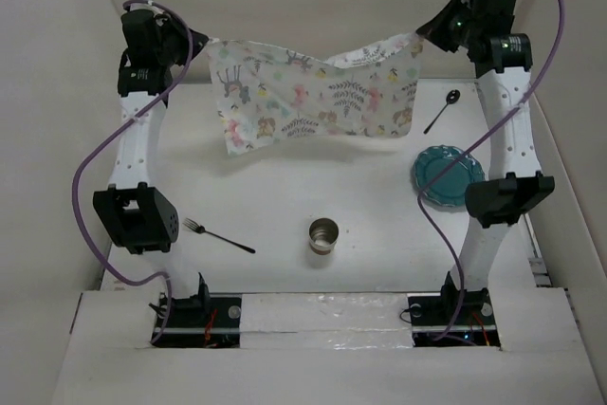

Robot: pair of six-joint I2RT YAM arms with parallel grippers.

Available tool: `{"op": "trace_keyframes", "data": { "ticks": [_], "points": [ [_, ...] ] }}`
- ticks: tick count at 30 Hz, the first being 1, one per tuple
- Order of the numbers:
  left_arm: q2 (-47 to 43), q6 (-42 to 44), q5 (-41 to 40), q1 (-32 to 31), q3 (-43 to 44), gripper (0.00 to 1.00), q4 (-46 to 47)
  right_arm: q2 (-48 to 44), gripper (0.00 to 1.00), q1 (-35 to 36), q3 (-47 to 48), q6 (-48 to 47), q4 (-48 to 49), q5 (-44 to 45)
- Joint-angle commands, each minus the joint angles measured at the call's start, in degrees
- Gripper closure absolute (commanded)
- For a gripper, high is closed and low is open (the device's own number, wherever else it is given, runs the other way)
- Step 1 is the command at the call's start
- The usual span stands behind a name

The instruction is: Set the dinner table for one person

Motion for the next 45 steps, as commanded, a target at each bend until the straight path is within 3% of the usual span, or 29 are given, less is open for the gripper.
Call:
{"op": "trace_keyframes", "data": {
  "ticks": [1, 3, 5, 6, 7, 9, 13, 16, 19, 25, 34, 45],
  "points": [
    [-3.4, -2.6, 3.4, 1.2, 6.8, 1.00, 5.7, -6.5, 1.00, -2.2, 4.4, 1.6, 4.3, -4.2],
    [-4.6, -2.5, 4.0, 1.7, 5.0, 1.00, 6.9, -9.7, 1.00, -2.2, -5.5, 1.2, 7.7, -4.7],
    [-8.0, -0.7, 3.3, 1.7, -2.0, 1.00, 8.9, -15.7, 1.00, -2.2, -15.2, 0.6, 12.0, -5.4],
    [-9.5, 0.1, 2.7, 1.7, -5.9, 1.00, 10.0, -17.7, 1.00, -2.2, -26.7, 0.3, 13.9, -5.7],
    [-11.2, 1.1, 1.9, 1.7, -14.7, 1.00, 11.0, -21.4, 1.00, -2.2, -32.6, 0.1, 16.2, -6.4],
    [-15.6, 1.9, 1.5, 1.7, -24.0, 1.00, 16.0, -24.3, 1.00, -2.2, -48.0, -0.4, 20.8, -6.8],
    [-19.9, 2.1, 1.8, 2.2, -49.6, 1.00, 23.2, -26.0, 1.00, -1.0, -64.8, -2.1, 26.5, -6.6],
    [-19.3, 0.9, 3.3, 4.7, -60.0, 1.00, 27.4, -22.8, 1.00, 0.1, -69.2, -3.6, 26.5, -6.7],
    [-16.7, 1.7, 3.1, 5.2, -63.9, 1.00, 28.1, -20.1, 1.00, 1.3, -71.9, -4.1, 25.2, -5.1],
    [-12.1, 3.8, 2.0, 5.2, -63.8, 1.00, 21.1, -19.2, 1.00, 2.5, -77.3, -4.1, 22.4, -3.5],
    [-18.0, 7.0, -2.6, 5.2, -66.1, 1.00, 11.6, -25.3, 1.00, 2.5, -87.8, -3.3, 20.6, -1.4],
    [-25.0, 7.6, -3.9, 5.2, -70.3, 1.00, 2.9, -29.6, 1.00, 0.8, -90.8, -3.8, 18.2, 0.6]
  ]
}}
